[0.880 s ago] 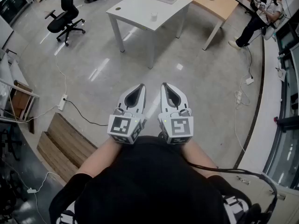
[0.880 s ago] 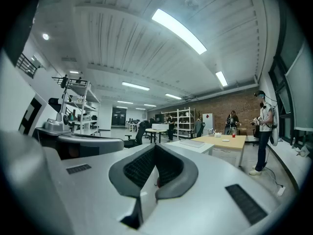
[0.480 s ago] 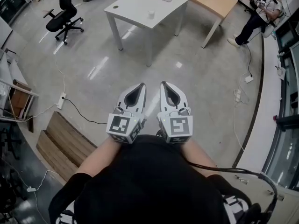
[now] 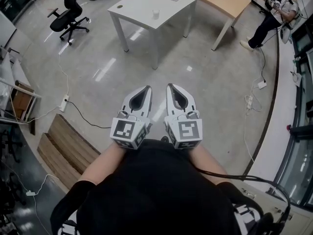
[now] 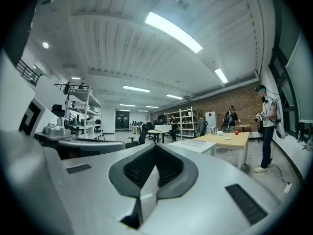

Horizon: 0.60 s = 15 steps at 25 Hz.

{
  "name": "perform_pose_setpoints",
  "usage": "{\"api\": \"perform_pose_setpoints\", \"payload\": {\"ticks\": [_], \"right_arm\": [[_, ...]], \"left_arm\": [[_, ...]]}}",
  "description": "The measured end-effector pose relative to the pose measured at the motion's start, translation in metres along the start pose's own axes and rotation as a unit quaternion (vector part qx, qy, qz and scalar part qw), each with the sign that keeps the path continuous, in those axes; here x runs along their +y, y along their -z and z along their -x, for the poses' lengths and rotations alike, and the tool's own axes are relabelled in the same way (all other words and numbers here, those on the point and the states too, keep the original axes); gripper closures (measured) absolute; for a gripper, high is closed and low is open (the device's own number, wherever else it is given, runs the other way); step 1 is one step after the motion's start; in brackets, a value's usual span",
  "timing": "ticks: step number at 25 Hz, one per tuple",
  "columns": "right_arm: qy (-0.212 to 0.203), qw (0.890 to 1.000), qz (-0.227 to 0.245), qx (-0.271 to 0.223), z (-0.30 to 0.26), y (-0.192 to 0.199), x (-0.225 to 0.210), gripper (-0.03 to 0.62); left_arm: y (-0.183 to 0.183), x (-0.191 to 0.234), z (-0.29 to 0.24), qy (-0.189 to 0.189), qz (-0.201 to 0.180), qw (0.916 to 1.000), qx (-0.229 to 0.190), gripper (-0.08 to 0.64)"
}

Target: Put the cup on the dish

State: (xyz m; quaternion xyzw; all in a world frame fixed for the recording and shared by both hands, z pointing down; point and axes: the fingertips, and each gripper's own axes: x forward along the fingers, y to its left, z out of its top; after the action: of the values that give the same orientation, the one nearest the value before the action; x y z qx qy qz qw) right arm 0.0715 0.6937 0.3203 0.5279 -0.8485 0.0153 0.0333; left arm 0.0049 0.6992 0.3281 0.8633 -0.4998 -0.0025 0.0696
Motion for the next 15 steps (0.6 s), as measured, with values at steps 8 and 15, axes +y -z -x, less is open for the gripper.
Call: {"api": "perform_pose_setpoints", "payload": {"ticks": [8, 15], "right_arm": [[-0.008, 1.000, -0.005, -0.009, 0.006, 0.007, -0.033, 0.580], [-0.010, 1.000, 0.002, 0.013, -0.020, 0.020, -0.046, 0.580]], "left_arm": [[0.008, -0.020, -0.014, -0.024, -0.011, 0.9996, 0.002, 0.554], [0.017, -0.004, -0.042, -0.033, -0.004, 0.9993, 0.017, 0.554]]}}
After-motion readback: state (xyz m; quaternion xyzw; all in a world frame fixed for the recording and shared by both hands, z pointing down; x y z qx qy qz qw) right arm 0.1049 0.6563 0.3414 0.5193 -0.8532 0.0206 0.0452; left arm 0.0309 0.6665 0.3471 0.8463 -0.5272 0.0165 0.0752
